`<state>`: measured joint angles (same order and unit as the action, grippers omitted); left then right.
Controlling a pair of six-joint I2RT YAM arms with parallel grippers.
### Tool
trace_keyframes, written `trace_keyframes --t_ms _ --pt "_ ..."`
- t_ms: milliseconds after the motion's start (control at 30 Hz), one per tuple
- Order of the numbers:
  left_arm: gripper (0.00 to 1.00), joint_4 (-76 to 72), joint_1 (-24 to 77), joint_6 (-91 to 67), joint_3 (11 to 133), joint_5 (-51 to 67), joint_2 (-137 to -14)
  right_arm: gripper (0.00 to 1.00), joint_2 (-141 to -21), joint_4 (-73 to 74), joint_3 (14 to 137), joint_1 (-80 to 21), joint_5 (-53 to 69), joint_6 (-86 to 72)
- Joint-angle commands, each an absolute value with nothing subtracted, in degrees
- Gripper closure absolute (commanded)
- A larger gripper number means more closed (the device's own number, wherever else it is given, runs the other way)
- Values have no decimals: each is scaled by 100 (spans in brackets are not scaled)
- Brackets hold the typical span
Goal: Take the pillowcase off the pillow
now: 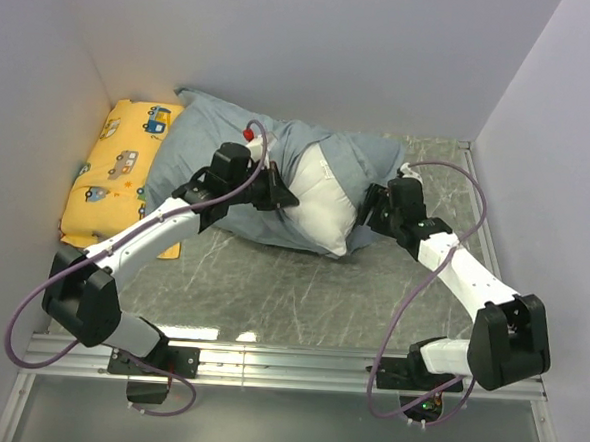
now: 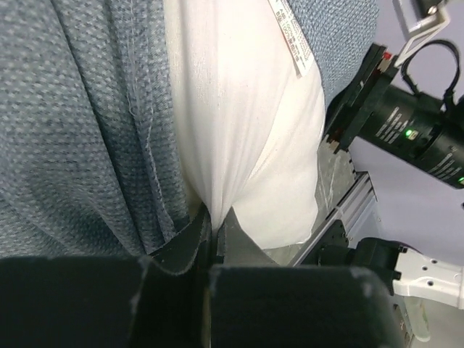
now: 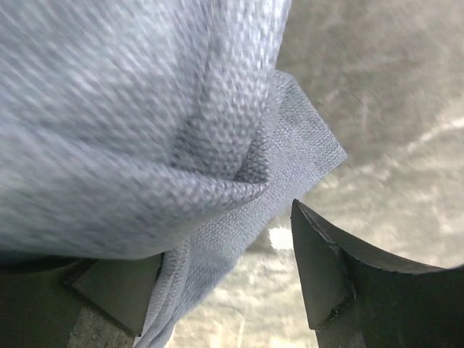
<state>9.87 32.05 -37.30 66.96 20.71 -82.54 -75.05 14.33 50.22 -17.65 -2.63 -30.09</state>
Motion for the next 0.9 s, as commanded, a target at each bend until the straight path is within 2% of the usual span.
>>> trace_keyframes --t_ms 0,200,733,867 --pt "100 686 3418 -3902 6365 2514 -7989 23 -7233 1187 5046 -1548 -510 -2997" --pt "100 598 3585 -3902 5995 2400 -7998 23 -7260 1204 4887 -924 -264 -2927" --pt "99 589 3938 -3841 5766 2259 -8253 22 -6583 1476 5405 -782 -141 -2936" --pt "100 554 3973 -3850 5809 2241 -8297 22 -6469 1555 5685 -1070 -44 -2778"
